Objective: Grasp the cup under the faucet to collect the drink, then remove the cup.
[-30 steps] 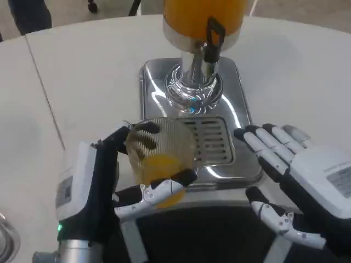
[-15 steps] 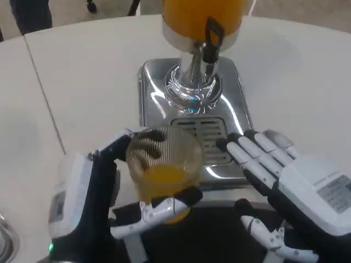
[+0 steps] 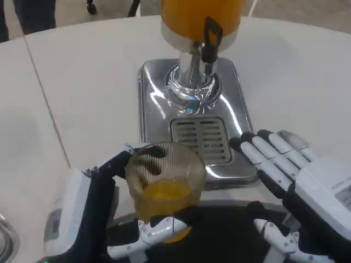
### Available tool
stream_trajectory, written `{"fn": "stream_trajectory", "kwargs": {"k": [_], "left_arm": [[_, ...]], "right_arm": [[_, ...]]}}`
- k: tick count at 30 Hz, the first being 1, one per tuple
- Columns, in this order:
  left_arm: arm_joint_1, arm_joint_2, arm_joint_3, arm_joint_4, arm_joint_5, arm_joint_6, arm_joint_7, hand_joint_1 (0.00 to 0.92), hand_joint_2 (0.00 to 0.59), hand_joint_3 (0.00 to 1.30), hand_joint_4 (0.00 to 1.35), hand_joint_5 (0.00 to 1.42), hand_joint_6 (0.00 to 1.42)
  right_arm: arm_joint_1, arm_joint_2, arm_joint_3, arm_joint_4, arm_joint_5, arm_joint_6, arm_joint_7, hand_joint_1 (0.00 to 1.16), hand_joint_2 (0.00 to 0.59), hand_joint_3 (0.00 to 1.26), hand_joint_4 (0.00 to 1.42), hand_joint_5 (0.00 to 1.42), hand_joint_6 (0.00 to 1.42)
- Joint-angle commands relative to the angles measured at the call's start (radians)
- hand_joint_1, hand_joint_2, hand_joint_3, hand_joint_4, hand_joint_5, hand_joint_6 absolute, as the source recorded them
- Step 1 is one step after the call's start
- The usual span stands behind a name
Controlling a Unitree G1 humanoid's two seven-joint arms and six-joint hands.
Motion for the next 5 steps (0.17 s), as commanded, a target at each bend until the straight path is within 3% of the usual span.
{"fn": "stream_trajectory", "kwargs": {"k": [1,5], "left_arm": [[0.006,-0.004,0.0,-0.024,-0.008,-0.039,-0.012,0.669,0.076,1.09,1.28,1.39,1.42],[0.0,-0.006,0.006,-0.026,-0.015,-0.041,-0.017,0.67,0.077,1.09,1.28,1.39,1.42]], "right_arm": [[0.013,0.013,0.006,-0.02,-0.013,-0.003,-0.004,0.07,0.586,0.0,0.0,0.0,0.0],[0.019,0.03,0.018,-0.033,-0.037,0.013,0.003,0.07,0.586,0.0,0.0,0.0,0.0]]}}
